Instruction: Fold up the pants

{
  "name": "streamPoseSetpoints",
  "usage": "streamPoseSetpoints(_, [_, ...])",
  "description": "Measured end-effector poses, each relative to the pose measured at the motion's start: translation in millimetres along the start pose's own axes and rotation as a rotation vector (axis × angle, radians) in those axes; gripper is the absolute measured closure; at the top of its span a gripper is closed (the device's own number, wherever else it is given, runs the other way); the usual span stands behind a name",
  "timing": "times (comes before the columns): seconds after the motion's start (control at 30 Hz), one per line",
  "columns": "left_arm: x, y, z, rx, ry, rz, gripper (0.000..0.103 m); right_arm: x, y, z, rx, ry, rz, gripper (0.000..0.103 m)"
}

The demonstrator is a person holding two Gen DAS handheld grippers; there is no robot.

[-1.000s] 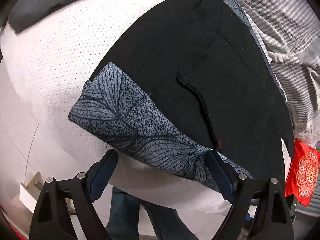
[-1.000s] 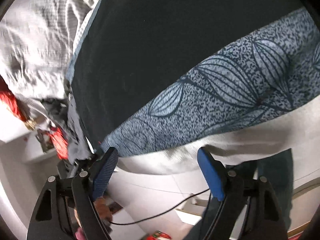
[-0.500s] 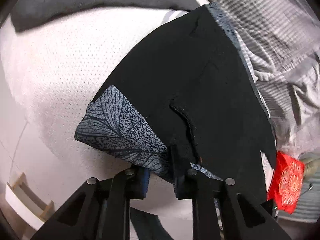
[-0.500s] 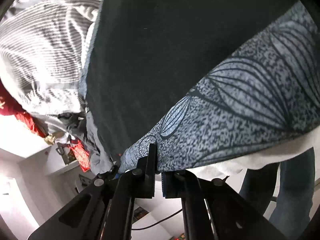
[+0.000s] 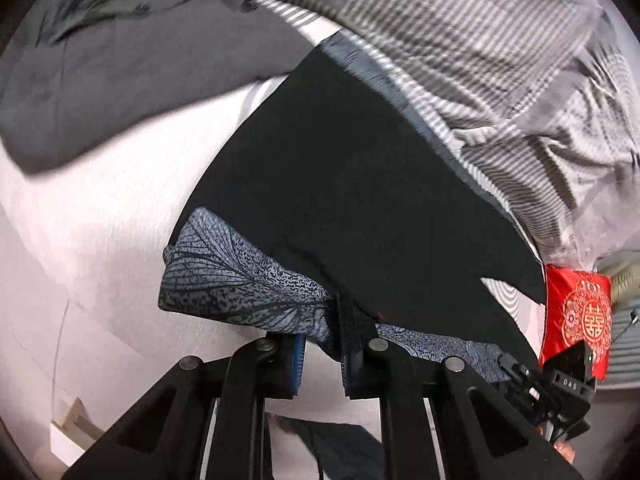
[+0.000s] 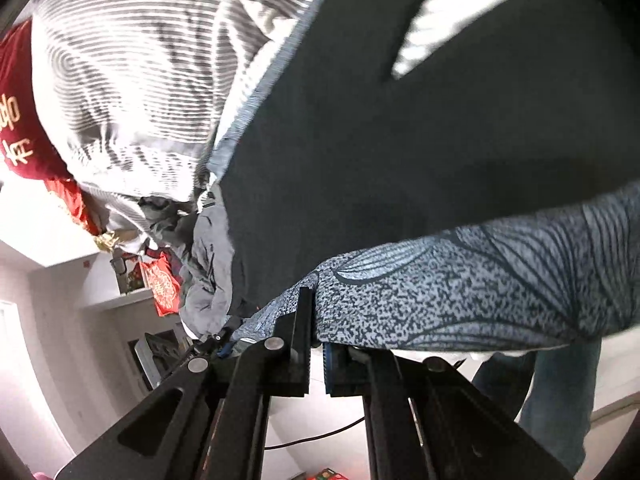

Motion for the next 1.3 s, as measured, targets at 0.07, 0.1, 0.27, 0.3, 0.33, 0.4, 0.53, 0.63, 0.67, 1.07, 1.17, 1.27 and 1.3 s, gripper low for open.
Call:
streamPoseSetpoints(0.07, [8,-15,14,-0.030,0.004,0.022,0.087,4,-8,-13,0.022,0.005,-0.011,0.098])
streamPoseSetpoints(0.1, [8,-22,17,-0.041,0.003,0.026,0.087,5,-14,-21,0.036,0.006,-0.019,0.098])
streamPoseSetpoints(0.27, [7,-76,41,-0.078,-0.009,0.062,0.087,6,-52,-60,0.102,0.027,-0.063,0.098])
streamPoseSetpoints(0.3, [8,-87,44,-0.089,-0.014,0.072,0.087,4,-63,-69,0.111,0.033,-0.073,0.098])
streamPoseSetpoints(0.33, [4,-101,50,-0.103,-0.026,0.081,0.087,2,-75,-77,0.119,0.037,-0.085,0.098])
streamPoseSetpoints(0.4, [-4,-124,58,-0.124,-0.048,0.093,0.087,-4,-93,-89,0.132,0.044,-0.103,0.098])
streamPoseSetpoints(0.53, [-29,-164,64,-0.141,-0.093,0.109,0.087,-25,-143,-107,0.140,0.066,-0.139,0.098])
streamPoseSetpoints(0.63, [-54,-194,64,-0.142,-0.136,0.103,0.087,-51,-183,-118,0.134,0.090,-0.168,0.098])
streamPoseSetpoints(0.67, [-64,-203,62,-0.144,-0.157,0.099,0.087,-58,-191,-121,0.138,0.099,-0.173,0.098])
streamPoseSetpoints(1.07, [-141,-239,33,-0.102,-0.347,0.022,0.087,-132,-265,-110,0.192,0.222,-0.225,0.097])
streamPoseSetpoints(1.17, [-122,-241,44,-0.160,-0.386,0.051,0.087,-129,-264,-114,0.214,0.244,-0.223,0.093])
streamPoseSetpoints(1.27, [-99,-240,51,-0.212,-0.436,0.080,0.087,-116,-265,-130,0.275,0.266,-0.191,0.052])
streamPoseSetpoints(1.3, [-94,-240,52,-0.216,-0.437,0.087,0.086,-108,-266,-139,0.300,0.264,-0.158,0.038])
Point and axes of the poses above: each gripper's, at about its wrist camera, not at the fingertips, and x roughly against the way its jaws point, z to its right, y to its underside, the point moved 6 cm from there along -x, roughly the way its jaws point, and after that the axes turned 14 degrees about -x, right-handed, at the moved point
